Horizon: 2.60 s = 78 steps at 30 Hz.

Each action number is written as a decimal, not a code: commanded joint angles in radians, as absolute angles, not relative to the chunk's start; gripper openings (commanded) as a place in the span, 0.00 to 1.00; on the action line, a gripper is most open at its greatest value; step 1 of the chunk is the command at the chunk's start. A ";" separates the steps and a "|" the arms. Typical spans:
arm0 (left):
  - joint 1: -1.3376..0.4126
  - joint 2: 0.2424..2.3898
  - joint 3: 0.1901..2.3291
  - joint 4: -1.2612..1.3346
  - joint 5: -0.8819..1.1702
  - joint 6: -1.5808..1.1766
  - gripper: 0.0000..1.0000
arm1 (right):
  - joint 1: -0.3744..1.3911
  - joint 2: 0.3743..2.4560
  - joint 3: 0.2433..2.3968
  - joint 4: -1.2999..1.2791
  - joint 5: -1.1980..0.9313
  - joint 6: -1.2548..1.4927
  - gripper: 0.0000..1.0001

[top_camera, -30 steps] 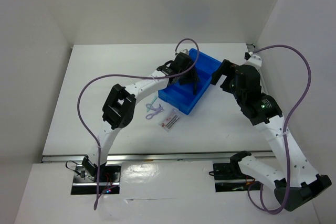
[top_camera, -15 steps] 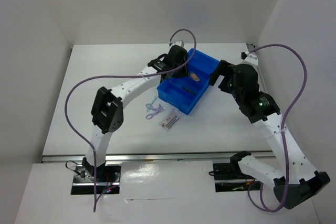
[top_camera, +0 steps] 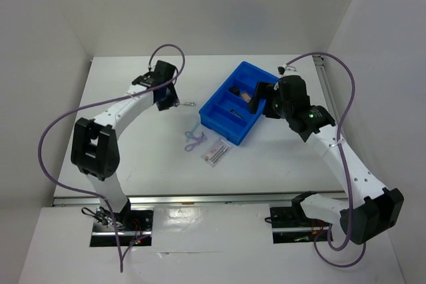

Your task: Organize the makeup

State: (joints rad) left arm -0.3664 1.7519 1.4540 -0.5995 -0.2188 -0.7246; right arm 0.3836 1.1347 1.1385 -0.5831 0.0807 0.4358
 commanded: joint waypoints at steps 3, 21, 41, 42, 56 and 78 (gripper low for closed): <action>-0.331 2.003 1.756 -0.875 -0.193 -0.895 0.52 | 0.397 1.169 1.167 -0.526 0.006 0.403 1.00; -0.308 2.368 2.060 -0.897 -0.144 -1.193 0.85 | 0.408 1.147 1.215 -0.586 0.018 0.422 1.00; -0.308 2.467 2.143 -0.979 -0.238 -1.263 0.32 | 0.408 1.201 1.166 -0.532 -0.057 0.413 1.00; -0.308 2.453 2.143 -0.979 -0.247 -1.244 0.30 | 0.408 1.201 1.166 -0.522 -0.057 0.413 1.00; -0.336 1.975 1.858 -0.561 -0.053 -1.031 0.00 | 0.408 1.169 1.146 -0.509 0.002 0.391 1.00; -0.661 2.252 2.045 -0.362 -0.094 -1.023 0.04 | 0.408 0.974 1.101 -0.589 0.170 0.491 1.00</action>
